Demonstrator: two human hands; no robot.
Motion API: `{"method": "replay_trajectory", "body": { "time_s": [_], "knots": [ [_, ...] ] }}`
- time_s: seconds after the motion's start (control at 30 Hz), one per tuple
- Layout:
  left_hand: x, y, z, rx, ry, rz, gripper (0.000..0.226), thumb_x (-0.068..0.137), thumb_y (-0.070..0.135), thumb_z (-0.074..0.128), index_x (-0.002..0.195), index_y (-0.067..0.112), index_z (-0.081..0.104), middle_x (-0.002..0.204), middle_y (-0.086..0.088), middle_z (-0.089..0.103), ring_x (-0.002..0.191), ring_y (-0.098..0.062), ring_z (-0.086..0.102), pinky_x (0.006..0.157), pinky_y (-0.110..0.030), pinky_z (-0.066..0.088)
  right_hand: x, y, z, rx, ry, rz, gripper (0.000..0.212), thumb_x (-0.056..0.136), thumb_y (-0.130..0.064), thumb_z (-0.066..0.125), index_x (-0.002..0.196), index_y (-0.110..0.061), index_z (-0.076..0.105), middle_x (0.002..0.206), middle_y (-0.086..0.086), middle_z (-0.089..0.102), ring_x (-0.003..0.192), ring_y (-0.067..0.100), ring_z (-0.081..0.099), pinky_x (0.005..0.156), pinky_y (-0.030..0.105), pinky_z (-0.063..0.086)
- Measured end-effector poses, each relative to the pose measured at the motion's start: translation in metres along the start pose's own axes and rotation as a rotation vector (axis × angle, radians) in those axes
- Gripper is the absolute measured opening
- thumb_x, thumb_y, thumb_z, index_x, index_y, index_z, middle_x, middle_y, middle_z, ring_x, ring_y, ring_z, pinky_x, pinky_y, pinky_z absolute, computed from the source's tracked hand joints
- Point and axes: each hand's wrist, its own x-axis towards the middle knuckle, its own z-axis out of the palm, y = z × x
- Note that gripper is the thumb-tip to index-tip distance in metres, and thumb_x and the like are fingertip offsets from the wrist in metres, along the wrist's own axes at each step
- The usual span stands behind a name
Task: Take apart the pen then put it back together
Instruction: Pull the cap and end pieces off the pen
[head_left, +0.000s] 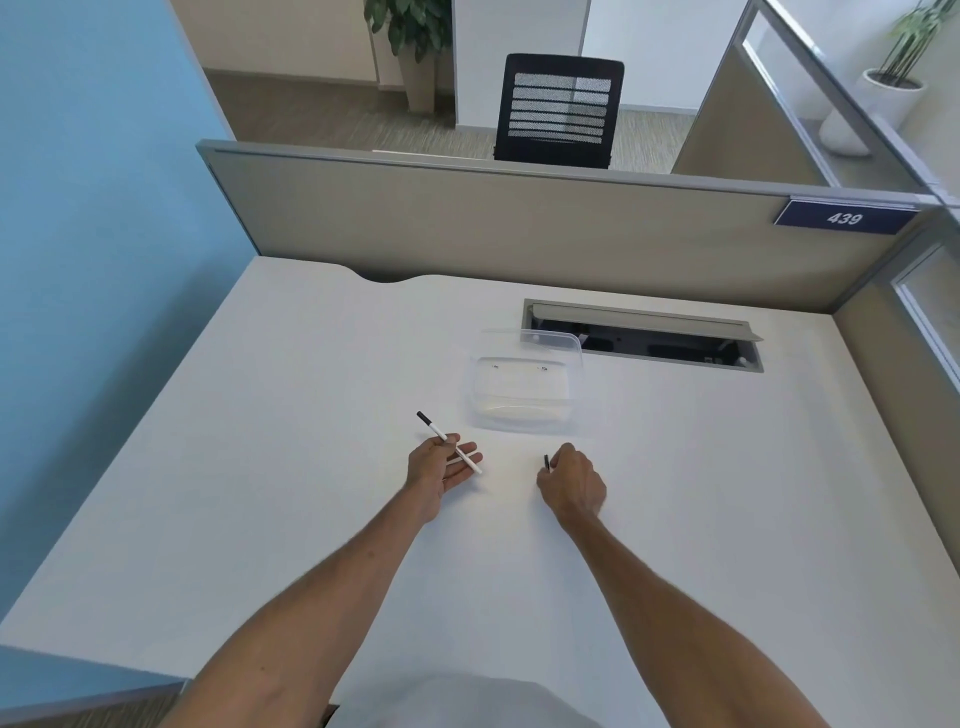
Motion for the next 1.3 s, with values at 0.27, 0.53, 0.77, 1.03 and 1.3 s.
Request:
{"method": "replay_trajectory", "body": {
  "time_s": [0.27, 0.53, 0.77, 1.03, 1.3],
  "knots": [
    [0.003, -0.003, 0.000, 0.057, 0.032, 0.069, 0.016, 0.106, 0.008, 0.063, 0.120, 0.003, 0.070, 0.122, -0.023, 0.078, 0.116, -0.040, 0.077, 0.102, -0.050, 0.062, -0.008, 0.004, -0.003, 0.091, 0.055, -0.018, 0.017, 0.104, -0.029, 0.062, 0.115, -0.016, 0.064, 0.117, 0.000, 0.071, 0.100, 0.031, 0.071, 0.077, 0.035, 0.042],
    [-0.004, -0.003, 0.005, 0.407, 0.073, 0.391, 0.011, 0.103, 0.015, 0.065, 0.104, 0.019, 0.074, 0.102, -0.005, 0.085, 0.103, -0.023, 0.081, 0.094, -0.043, 0.062, -0.023, -0.002, -0.006, 0.181, 0.083, -0.076, 0.017, 0.097, -0.015, 0.051, 0.105, -0.023, 0.065, 0.101, -0.007, 0.074, 0.083, 0.026, 0.066, 0.075, 0.037, 0.049],
    [-0.015, -0.006, 0.006, 0.555, 0.065, 0.527, 0.010, 0.101, 0.022, 0.066, 0.096, 0.028, 0.072, 0.103, 0.007, 0.082, 0.103, -0.017, 0.077, 0.091, -0.044, 0.062, -0.028, -0.005, -0.006, 0.186, 0.049, -0.131, 0.020, 0.095, -0.014, 0.051, 0.104, -0.025, 0.066, 0.099, -0.009, 0.074, 0.084, 0.026, 0.068, 0.073, 0.035, 0.048],
    [-0.020, -0.016, 0.006, 0.620, 0.052, 0.596, 0.014, 0.102, 0.018, 0.066, 0.093, 0.029, 0.069, 0.101, 0.006, 0.083, 0.098, -0.023, 0.077, 0.087, -0.035, 0.060, -0.034, 0.005, -0.008, 0.204, 0.038, -0.146, 0.020, 0.095, -0.014, 0.052, 0.101, -0.028, 0.065, 0.091, -0.012, 0.072, 0.081, 0.023, 0.068, 0.070, 0.033, 0.045],
    [-0.019, -0.016, 0.005, 0.478, 0.088, 0.556, 0.008, 0.102, 0.020, 0.068, 0.104, 0.024, 0.074, 0.102, 0.006, 0.084, 0.101, -0.012, 0.080, 0.097, -0.045, 0.064, -0.032, 0.013, -0.013, 0.199, 0.036, -0.157, 0.021, 0.096, -0.015, 0.051, 0.100, -0.028, 0.068, 0.095, -0.013, 0.075, 0.083, 0.022, 0.069, 0.073, 0.034, 0.052]
  ]
}}
